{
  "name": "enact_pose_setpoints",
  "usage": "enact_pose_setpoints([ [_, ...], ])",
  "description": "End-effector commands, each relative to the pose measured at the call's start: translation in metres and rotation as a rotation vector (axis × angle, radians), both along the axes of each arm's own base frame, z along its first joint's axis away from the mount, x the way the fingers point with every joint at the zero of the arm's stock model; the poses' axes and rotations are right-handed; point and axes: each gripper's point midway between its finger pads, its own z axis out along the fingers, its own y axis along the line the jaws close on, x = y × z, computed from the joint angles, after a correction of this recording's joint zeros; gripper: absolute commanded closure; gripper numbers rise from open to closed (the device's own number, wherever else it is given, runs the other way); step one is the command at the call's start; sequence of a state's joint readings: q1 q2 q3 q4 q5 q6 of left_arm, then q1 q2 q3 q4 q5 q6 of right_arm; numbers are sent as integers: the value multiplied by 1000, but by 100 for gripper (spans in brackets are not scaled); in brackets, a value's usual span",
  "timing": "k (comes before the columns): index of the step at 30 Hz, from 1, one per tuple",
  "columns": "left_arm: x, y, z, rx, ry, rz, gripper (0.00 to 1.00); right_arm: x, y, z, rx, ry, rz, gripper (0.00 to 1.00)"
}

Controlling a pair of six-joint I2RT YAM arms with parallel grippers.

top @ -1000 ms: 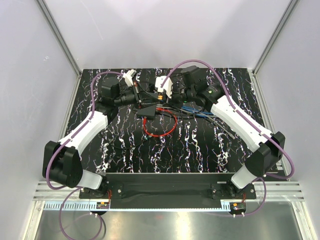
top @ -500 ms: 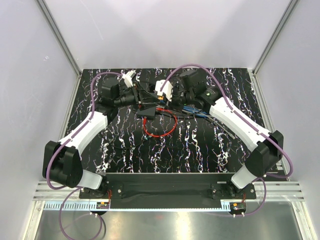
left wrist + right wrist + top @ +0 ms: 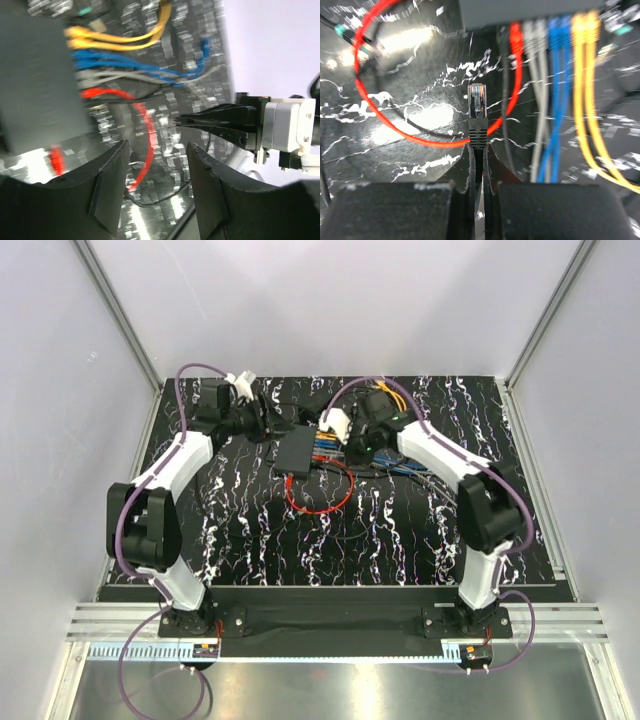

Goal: Insert the plug into the switch port

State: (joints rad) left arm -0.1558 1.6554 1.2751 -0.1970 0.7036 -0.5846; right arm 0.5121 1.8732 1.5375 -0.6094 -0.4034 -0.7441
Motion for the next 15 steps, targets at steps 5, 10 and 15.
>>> enact_pose_setpoints([
  [5, 31, 20, -43, 139, 17, 26, 45, 35, 26, -19, 38, 15, -33, 100],
  [10, 45, 24, -70, 171, 51, 22, 45, 43, 38, -40, 47, 62, -47, 100],
  [15, 54, 26, -94, 190, 92, 27, 45, 47, 49, -62, 24, 85, -46, 100],
])
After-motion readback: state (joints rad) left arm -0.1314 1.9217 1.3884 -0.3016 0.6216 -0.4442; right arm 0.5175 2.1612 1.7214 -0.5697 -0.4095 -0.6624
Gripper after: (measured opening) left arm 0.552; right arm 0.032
